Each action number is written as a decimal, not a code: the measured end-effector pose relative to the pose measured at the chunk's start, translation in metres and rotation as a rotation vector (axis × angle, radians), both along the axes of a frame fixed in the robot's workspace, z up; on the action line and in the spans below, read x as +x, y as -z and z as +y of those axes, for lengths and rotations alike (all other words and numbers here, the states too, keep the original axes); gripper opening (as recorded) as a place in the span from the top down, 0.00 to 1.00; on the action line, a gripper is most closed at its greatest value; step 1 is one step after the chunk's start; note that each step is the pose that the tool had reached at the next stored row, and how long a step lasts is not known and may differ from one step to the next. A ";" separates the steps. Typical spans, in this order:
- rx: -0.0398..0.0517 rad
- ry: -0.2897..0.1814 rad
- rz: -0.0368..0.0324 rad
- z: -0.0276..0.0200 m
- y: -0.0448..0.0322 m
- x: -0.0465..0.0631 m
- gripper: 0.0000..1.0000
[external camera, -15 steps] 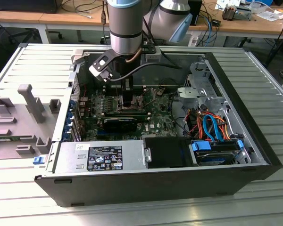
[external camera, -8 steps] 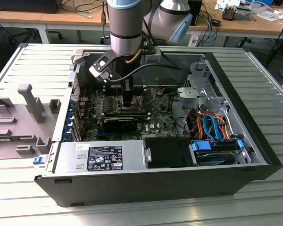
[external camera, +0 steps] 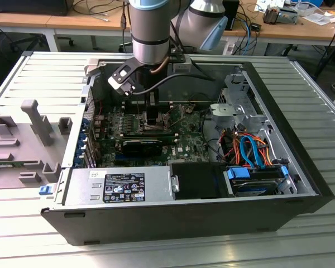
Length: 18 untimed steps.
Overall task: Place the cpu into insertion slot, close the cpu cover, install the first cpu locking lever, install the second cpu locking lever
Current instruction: 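Place the cpu into insertion slot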
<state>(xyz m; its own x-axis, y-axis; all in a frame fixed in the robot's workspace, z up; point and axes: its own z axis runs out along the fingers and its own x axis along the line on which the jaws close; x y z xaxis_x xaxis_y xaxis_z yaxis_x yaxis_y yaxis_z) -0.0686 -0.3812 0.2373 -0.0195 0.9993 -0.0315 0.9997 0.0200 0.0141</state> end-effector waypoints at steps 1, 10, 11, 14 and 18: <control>0.0000 0.000 0.0000 0.0001 0.0002 0.000 0.46; 0.0002 0.000 -0.0001 0.0001 0.0029 0.000 0.46; 0.0002 0.000 -0.0001 0.0001 0.0031 0.000 0.46; 0.0002 0.000 -0.0001 0.0001 0.0040 0.000 0.46; 0.0001 0.000 0.0000 0.0001 0.0052 0.000 0.46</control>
